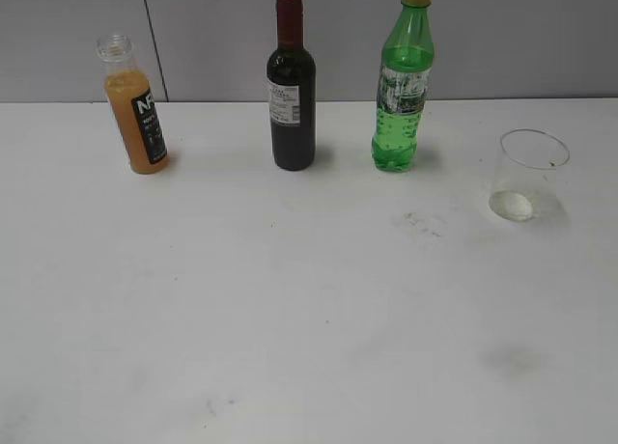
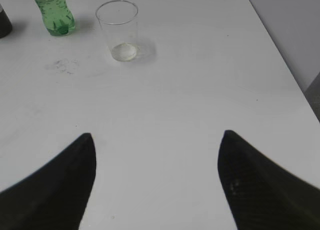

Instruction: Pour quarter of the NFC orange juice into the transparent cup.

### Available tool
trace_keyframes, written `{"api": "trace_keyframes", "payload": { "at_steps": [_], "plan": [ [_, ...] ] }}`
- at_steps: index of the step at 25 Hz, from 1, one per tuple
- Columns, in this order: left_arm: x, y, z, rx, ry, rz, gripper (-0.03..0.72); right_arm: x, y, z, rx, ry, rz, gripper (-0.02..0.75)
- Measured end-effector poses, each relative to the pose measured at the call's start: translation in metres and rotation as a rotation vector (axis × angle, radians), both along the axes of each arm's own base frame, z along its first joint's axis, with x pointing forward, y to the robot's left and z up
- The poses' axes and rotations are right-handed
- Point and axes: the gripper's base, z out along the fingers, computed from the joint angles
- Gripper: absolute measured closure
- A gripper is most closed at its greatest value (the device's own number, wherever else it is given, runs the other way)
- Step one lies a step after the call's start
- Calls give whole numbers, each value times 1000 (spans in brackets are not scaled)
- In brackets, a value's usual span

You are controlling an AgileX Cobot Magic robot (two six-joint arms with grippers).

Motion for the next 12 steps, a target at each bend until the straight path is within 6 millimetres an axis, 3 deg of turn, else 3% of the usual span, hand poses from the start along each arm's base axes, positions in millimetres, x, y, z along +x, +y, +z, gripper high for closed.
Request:
{"api": "trace_keyframes", "payload": {
  "at_steps": [12],
  "plan": [
    [0,0,0,0,0,0,119,0,0,2,0,-17,1,158]
  ]
}}
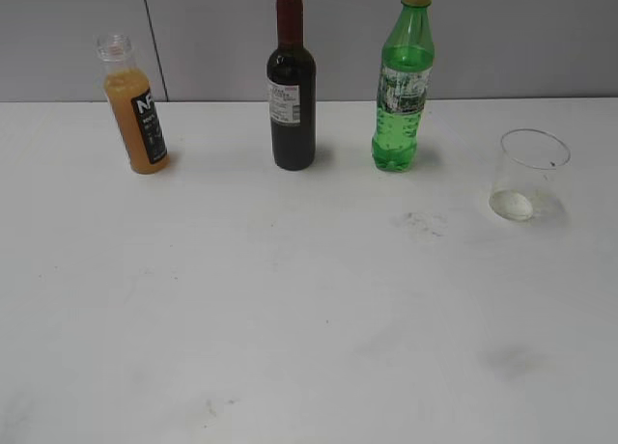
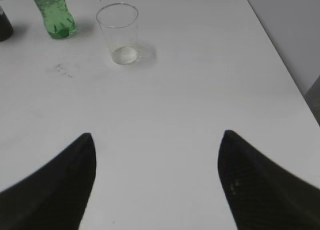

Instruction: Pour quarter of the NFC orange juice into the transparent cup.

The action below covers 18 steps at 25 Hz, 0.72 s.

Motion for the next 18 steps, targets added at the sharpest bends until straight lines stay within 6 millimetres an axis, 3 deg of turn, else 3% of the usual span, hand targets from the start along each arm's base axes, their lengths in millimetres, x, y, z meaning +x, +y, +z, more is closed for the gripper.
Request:
{"api": "trace_keyframes", "payload": {
  "at_steps": [6,18],
  "plan": [
    [0,0,0,0,0,0,119,14,1,15,-16,-79,16,167],
    [0,0,0,0,0,0,119,87,5,36,8,-160,38,167]
  ]
}}
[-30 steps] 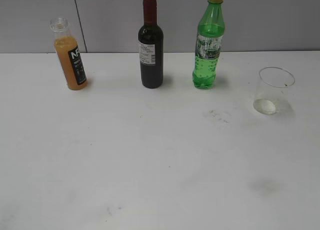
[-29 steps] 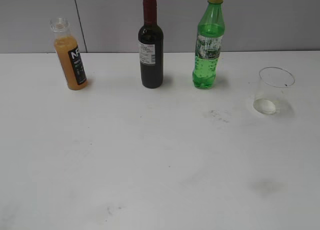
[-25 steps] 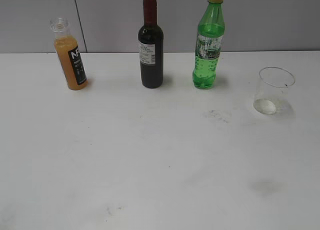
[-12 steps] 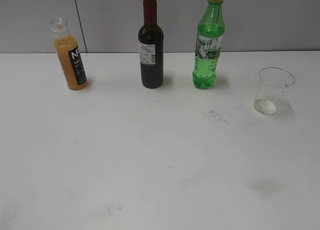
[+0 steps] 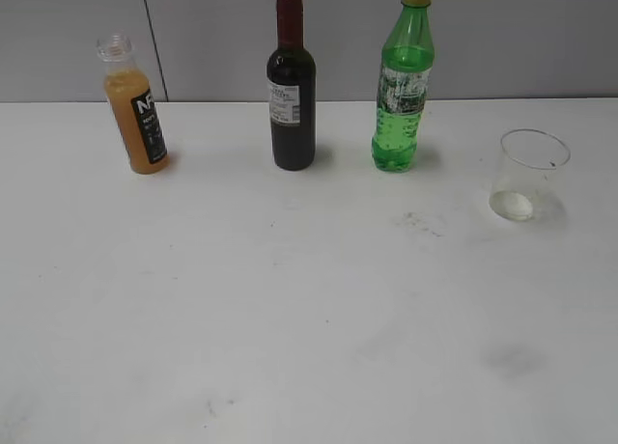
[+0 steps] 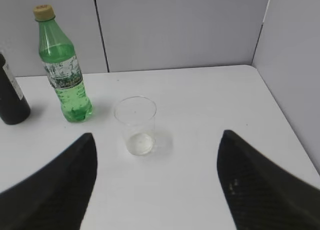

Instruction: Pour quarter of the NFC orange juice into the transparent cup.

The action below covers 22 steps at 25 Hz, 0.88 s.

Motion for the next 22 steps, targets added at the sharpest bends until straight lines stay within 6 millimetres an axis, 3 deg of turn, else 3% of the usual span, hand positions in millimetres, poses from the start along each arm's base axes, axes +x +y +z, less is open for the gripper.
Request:
{"api": "trace_keyframes", "payload": {
  "at_steps": [5,11,22],
  "plan": [
    [0,0,0,0,0,0,119,36,1,-2,14,-9,4,167],
    [0,0,0,0,0,0,119,82,3,-18,43,25,-2,167],
    [0,0,0,0,0,0,119,138,3,-46,48,-9,-14,167]
  ]
}}
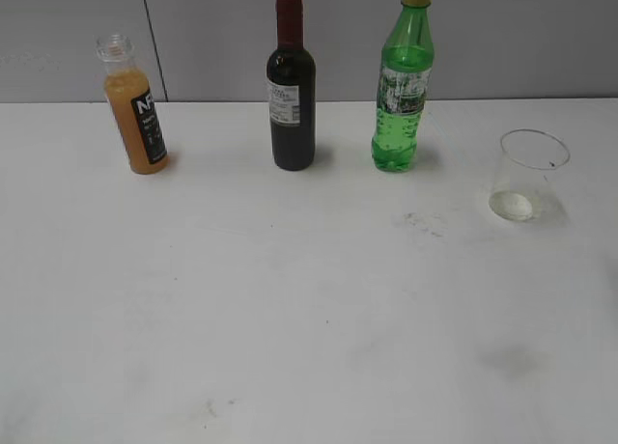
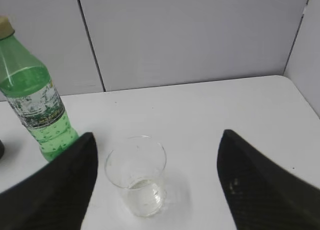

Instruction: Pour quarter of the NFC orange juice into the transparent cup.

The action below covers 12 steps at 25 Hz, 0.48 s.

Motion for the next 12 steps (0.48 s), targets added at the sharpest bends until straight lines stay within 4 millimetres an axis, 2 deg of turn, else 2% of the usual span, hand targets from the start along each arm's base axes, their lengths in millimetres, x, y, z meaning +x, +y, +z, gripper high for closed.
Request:
{"api": "trace_keyframes", "payload": {
  "at_steps": [6,12],
  "plan": [
    [0,0,0,0,0,0,119,17,9,-24,-6,18,35,167],
    [0,0,0,0,0,0,119,19,19,-61,-15,59,79,168]
  ]
}}
